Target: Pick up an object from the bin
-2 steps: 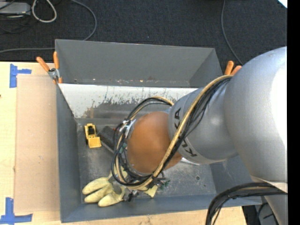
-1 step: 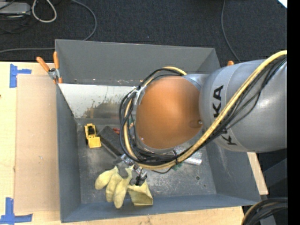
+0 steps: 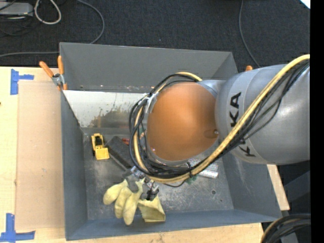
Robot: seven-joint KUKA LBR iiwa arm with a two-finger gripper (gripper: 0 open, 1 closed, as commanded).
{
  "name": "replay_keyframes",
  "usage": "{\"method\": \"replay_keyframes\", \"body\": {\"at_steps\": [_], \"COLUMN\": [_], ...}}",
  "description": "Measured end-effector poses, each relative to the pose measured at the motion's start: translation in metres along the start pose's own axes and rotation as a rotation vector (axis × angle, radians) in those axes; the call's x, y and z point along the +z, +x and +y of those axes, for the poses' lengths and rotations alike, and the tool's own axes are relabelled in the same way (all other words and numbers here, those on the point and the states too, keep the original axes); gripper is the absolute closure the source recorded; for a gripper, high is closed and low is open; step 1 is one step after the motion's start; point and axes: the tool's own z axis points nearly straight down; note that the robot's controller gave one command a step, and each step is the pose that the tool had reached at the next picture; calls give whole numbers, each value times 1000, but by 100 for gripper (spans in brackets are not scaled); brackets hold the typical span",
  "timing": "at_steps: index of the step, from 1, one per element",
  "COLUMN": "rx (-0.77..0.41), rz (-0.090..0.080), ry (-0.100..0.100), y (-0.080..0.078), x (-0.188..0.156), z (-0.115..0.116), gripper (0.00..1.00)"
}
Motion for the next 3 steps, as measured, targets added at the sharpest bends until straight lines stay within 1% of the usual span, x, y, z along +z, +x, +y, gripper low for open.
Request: {"method": "replay_keyframes", "body": {"at_steps": [1,2,3], "rx": [-100,-43,-51], "rz": [7,-1,1], "ry": [-5,0,-2], "y": [-18,-14,-6], "x": [71,88,94], "z": [4,3,-4], "gripper": [100,100,100]}}
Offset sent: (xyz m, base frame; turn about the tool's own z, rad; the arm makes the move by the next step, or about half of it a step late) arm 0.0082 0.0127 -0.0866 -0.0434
